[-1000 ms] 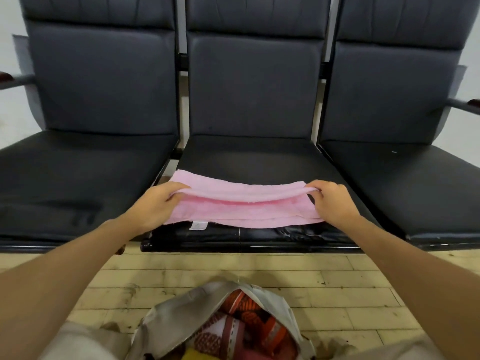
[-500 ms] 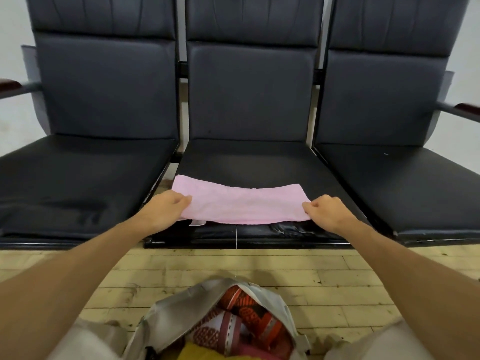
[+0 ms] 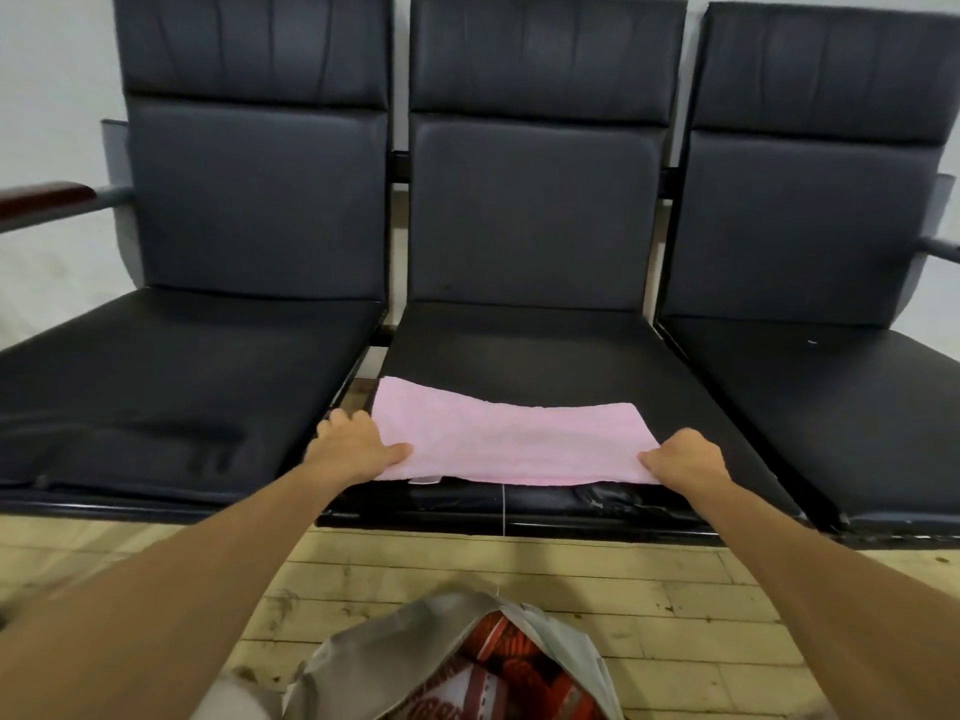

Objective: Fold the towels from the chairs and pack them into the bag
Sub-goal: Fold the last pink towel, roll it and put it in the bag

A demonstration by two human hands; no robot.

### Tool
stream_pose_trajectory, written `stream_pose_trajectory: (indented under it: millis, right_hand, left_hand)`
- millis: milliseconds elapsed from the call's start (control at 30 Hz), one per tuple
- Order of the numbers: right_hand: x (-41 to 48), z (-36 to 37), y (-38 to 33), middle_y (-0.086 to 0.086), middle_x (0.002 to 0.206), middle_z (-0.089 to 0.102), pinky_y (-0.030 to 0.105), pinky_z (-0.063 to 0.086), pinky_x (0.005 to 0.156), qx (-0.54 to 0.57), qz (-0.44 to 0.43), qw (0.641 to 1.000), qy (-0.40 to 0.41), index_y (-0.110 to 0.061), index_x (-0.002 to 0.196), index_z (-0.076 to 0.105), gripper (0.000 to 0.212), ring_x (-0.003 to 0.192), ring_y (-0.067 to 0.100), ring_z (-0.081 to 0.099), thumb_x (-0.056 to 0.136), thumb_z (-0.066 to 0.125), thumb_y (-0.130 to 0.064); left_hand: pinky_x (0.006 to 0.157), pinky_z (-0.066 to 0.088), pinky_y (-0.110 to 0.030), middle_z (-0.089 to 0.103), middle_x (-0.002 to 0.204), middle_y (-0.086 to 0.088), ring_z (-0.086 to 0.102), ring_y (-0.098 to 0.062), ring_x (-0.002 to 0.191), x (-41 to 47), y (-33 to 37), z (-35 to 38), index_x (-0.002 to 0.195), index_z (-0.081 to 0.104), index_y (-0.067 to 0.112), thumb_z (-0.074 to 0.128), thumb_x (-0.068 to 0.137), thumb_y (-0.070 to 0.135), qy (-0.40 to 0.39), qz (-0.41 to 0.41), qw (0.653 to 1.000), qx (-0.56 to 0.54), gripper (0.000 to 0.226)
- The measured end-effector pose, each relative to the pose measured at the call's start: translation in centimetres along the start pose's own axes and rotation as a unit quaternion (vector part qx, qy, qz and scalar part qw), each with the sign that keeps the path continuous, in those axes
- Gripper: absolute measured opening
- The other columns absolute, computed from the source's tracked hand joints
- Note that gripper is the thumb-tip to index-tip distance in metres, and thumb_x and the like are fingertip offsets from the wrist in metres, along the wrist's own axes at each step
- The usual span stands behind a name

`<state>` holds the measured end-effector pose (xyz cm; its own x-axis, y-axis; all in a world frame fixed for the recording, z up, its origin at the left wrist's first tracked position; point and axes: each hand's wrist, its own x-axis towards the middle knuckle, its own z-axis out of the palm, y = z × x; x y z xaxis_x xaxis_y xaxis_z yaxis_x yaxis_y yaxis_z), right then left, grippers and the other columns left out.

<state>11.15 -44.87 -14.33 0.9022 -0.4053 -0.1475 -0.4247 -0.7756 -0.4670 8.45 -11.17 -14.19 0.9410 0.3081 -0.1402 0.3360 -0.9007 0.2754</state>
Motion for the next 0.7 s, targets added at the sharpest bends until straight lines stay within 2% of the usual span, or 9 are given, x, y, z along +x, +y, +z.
stream_pose_trajectory:
  millis: [67,133,233,300,367,433,500,567,700]
  right_hand:
    - [-0.5,-0.3,-0.2,0.016,0.110,0.061,0.043,0.048,0.095,0.002,0.013,1.000,-0.008,-0.007,0.094,0.051,0.016,0.102,0.033,0.057,0.089,0.059,-0.020]
    - [-1.2,-0.7,-0.6,0.016,0.113,0.059,0.041,0.047,0.095,0.005,0.015,0.999,-0.028,-0.006,0.098,0.051,0.018,0.107,0.034,0.057,0.088,0.058,-0.018]
    - [-2.6,-1.4,-1.3,0.014,0.113,0.054,0.034,0.044,0.080,0.046,0.000,0.995,-0.085,-0.002,0.108,0.050,0.030,0.106,0.031,0.054,0.084,0.061,-0.016]
    - [-3.6,-1.6,-2.0,0.010,0.101,0.051,0.031,0.042,0.069,0.049,-0.007,0.991,-0.126,-0.003,0.109,0.044,0.030,0.094,0.026,0.052,0.084,0.058,-0.012]
    - [-4.1,-1.6,-2.5,0.008,0.090,0.048,0.028,0.038,0.057,0.062,-0.005,0.986,-0.157,-0.003,0.109,0.045,0.029,0.080,0.021,0.050,0.082,0.055,-0.009]
    - [-4.2,-1.4,-2.7,0.013,0.096,0.055,0.028,0.041,0.058,0.095,-0.006,0.981,-0.169,0.000,0.112,0.049,0.035,0.082,0.025,0.057,0.079,0.055,-0.008]
    - [-3.9,-0.9,-2.8,0.018,0.111,0.060,0.031,0.048,0.061,0.143,0.008,0.972,-0.184,0.000,0.120,0.049,0.045,0.094,0.032,0.063,0.077,0.057,-0.008]
    - [-3.8,-0.5,-2.9,0.017,0.111,0.061,0.032,0.051,0.058,0.202,0.023,0.959,-0.196,-0.003,0.124,0.047,0.047,0.091,0.030,0.064,0.079,0.060,-0.009]
    - [-3.4,-0.8,-2.6,0.015,0.086,0.065,0.028,0.051,0.050,0.283,0.045,0.938,-0.195,-0.004,0.112,0.060,0.028,0.066,0.024,0.061,0.088,0.064,-0.017]
  left_hand:
    - [0.096,0.039,-0.037,0.045,0.133,-0.013,0.042,-0.029,0.121,-0.5,0.2,-0.2,0.118,0.051,0.012,0.053,0.093,0.044,0.000,0.039,0.999,0.015,0.041]
    - [0.086,0.043,-0.034,0.057,0.118,-0.012,0.052,-0.026,0.105,-0.9,0.2,-0.3,0.105,0.051,0.011,0.053,0.093,0.027,0.007,0.064,0.997,-0.051,0.020]
    - [0.080,0.042,-0.033,0.055,0.106,-0.010,0.051,-0.024,0.097,-1.6,-0.1,-1.2,0.115,0.049,0.006,0.052,0.093,0.011,-0.021,0.016,0.967,-0.254,0.023]
    - [0.073,0.042,-0.035,0.054,0.096,-0.011,0.050,-0.025,0.092,-1.9,-0.7,-2.4,0.112,0.049,0.005,0.052,0.093,0.007,-0.057,-0.078,0.907,-0.411,0.020]
    - [0.060,0.039,-0.030,0.055,0.093,-0.013,0.051,-0.023,0.081,-2.4,-1.8,-3.7,0.107,0.050,0.006,0.055,0.091,0.006,-0.107,-0.161,0.820,-0.538,0.017]
    - [0.053,0.035,-0.024,0.056,0.094,-0.014,0.053,-0.020,0.076,-2.6,-2.8,-4.7,0.098,0.053,0.005,0.058,0.091,0.008,-0.111,-0.183,0.764,-0.609,0.010]
    - [0.049,0.037,-0.022,0.057,0.095,-0.013,0.055,-0.019,0.075,-2.8,-3.1,-5.5,0.095,0.052,0.008,0.058,0.092,0.012,-0.084,-0.173,0.738,-0.646,0.008]
    - [0.046,0.038,-0.021,0.057,0.091,-0.011,0.056,-0.017,0.071,-3.0,-2.6,-6.0,0.099,0.054,0.009,0.056,0.093,0.014,-0.040,-0.154,0.732,-0.663,0.008]
    - [0.052,0.041,-0.026,0.058,0.084,-0.010,0.056,-0.018,0.067,-4.0,0.5,-7.0,0.109,0.054,0.007,0.055,0.093,0.016,0.021,-0.106,0.744,-0.659,0.019]
